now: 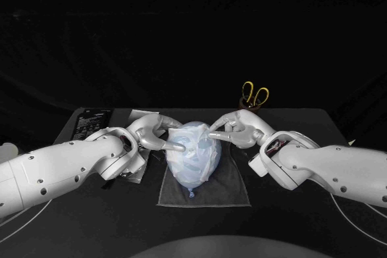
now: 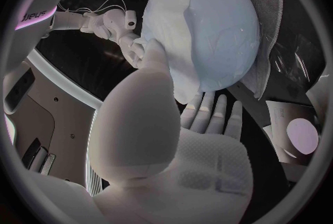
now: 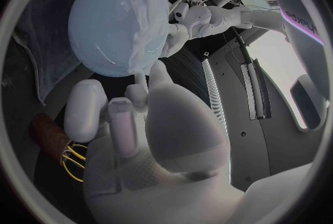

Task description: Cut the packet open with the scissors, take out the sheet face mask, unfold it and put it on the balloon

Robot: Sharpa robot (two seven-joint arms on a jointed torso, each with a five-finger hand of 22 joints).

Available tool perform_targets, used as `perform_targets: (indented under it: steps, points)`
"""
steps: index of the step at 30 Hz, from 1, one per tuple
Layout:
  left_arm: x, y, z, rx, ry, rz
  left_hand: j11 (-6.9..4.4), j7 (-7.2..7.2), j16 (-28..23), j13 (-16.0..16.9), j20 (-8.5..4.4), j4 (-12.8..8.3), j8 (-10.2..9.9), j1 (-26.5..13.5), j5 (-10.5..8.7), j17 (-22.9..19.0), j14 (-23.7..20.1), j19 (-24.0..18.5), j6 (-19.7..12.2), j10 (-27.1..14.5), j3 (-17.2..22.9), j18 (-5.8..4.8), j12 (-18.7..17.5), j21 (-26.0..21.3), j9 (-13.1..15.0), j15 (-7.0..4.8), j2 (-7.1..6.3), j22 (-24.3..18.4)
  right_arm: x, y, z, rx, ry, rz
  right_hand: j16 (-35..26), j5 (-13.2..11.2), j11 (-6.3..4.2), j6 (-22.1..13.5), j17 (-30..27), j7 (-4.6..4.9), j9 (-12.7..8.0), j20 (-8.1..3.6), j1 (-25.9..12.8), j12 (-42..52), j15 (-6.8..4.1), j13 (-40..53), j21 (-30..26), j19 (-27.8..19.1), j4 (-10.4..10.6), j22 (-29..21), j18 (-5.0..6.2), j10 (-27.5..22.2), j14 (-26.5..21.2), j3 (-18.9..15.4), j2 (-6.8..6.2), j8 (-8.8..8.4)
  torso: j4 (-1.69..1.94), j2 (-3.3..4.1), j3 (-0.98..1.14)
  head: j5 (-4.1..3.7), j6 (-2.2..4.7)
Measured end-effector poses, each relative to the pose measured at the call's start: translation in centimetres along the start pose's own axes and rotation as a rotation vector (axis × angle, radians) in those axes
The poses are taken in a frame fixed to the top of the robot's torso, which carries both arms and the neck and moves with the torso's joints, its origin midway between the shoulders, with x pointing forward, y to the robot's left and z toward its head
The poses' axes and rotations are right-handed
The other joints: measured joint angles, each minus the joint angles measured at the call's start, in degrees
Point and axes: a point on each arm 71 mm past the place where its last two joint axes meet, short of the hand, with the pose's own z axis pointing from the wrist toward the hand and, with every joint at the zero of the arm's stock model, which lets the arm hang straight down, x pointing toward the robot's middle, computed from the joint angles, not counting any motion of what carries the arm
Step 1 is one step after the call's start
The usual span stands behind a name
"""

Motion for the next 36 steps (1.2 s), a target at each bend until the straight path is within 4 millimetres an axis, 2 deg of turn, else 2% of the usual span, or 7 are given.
perform_targets:
  steps: [7,22,24,25,27,29,36]
  points:
    - [0.0,0.0,0.0,0.000,0.000,-0.001,0.00,0.00,0.0,0.0,0.00,0.0,0.0,0.0,0.00,0.0,0.0,0.0,0.0,0.0,0.0,0.00,0.0,0.0,0.0,0.00,0.00,0.0,-0.2,-0.5,0.4,0.022,-0.007,-0.011,0.0,0.0,-0.36,0.0,0.0,-0.01,-0.3,0.00,-0.6,0.3,-0.11,-0.4,0.0,0.0,0.0,0.0,0.00,0.9,0.1,-0.5,-0.63,-0.33,0.01,0.01,0.00,0.06,-0.06]
    - [-0.1,0.1,-0.1,-0.003,-0.002,-0.002,0.00,0.05,0.0,0.0,0.00,0.0,0.2,0.0,0.00,0.0,0.0,0.0,0.0,0.0,0.0,0.00,0.0,0.0,0.1,0.00,0.00,-0.1,-1.2,-0.7,0.1,0.004,-0.082,-0.064,0.4,0.0,-0.68,0.0,-0.2,-0.01,-0.6,0.31,-0.8,0.8,-0.12,0.1,1.6,0.3,-0.5,0.0,-0.02,1.8,0.1,-1.0,-0.65,-1.02,-0.05,0.01,0.04,0.22,-0.01]
    - [-0.1,0.1,-0.1,-0.003,-0.002,-0.003,0.00,0.13,0.0,0.0,0.00,0.0,0.2,0.0,0.00,0.0,0.0,0.0,0.1,0.0,0.0,0.00,0.0,0.0,0.1,0.00,0.00,0.0,-1.2,-0.7,0.1,0.001,-0.088,-0.070,0.4,0.0,-0.70,0.0,-0.2,-0.01,-0.8,0.31,-1.4,0.8,-0.11,0.1,1.3,0.3,-0.5,0.0,-0.02,2.4,0.1,-1.4,-1.24,-1.29,-0.07,0.01,0.04,0.22,0.01]
    - [-0.1,0.1,-0.1,-0.003,-0.002,-0.003,0.00,0.14,0.0,0.0,0.00,0.0,0.2,0.0,0.00,0.0,0.0,0.0,0.1,0.0,0.0,0.00,0.0,0.0,0.1,0.00,0.00,0.0,-1.2,-0.7,0.1,0.000,-0.089,-0.072,0.4,0.0,-1.15,0.0,-0.2,-0.01,-0.8,0.31,-1.7,1.7,-0.10,0.2,1.0,0.3,-0.3,0.0,-0.02,3.9,0.1,-1.7,-1.55,-1.29,-0.08,0.01,0.04,0.22,0.02]
    - [-0.1,0.1,-0.1,-0.003,-0.002,-0.003,0.00,0.14,0.0,0.0,0.00,0.0,0.2,0.0,0.00,0.0,0.0,0.0,0.1,0.0,0.0,0.00,0.0,0.0,0.0,0.00,0.00,-0.1,-1.2,-0.7,0.1,-0.001,-0.089,-0.077,0.4,0.0,-1.41,0.0,-0.2,-0.01,-0.8,0.31,-1.7,3.6,-0.09,0.2,0.9,0.3,-0.3,0.0,-0.03,5.0,0.1,-2.0,-1.55,-1.55,-0.08,0.01,0.04,0.19,0.02]
    - [-0.1,0.1,-0.1,-0.002,-0.002,-0.003,0.00,0.14,0.0,0.0,0.00,0.0,0.2,0.0,0.00,0.0,0.0,0.0,0.1,0.0,0.0,0.00,0.0,0.0,0.0,0.00,0.00,0.0,-1.2,-0.7,0.2,-0.001,-0.088,-0.083,0.4,0.0,-2.04,0.0,-0.2,0.00,-0.9,0.32,-1.5,8.1,-0.09,0.6,0.9,0.3,-0.2,0.0,-0.03,6.1,0.1,-2.2,-2.37,-1.56,-0.07,0.01,0.04,0.14,0.02]
    - [0.0,0.0,-0.1,-0.001,-0.001,-0.004,0.21,0.13,0.0,0.0,0.00,0.0,0.2,0.0,0.00,0.0,0.2,0.0,0.1,0.2,0.0,0.00,0.0,0.0,0.0,0.20,0.00,-0.1,-0.8,-0.7,0.5,0.006,-0.069,-0.097,0.4,0.0,-2.23,-0.1,-0.2,0.12,-0.9,0.32,-1.8,8.9,-0.09,0.1,0.7,0.3,-0.2,0.0,-0.03,7.0,0.1,-2.5,-2.44,-1.56,0.01,0.07,0.06,0.07,0.02]
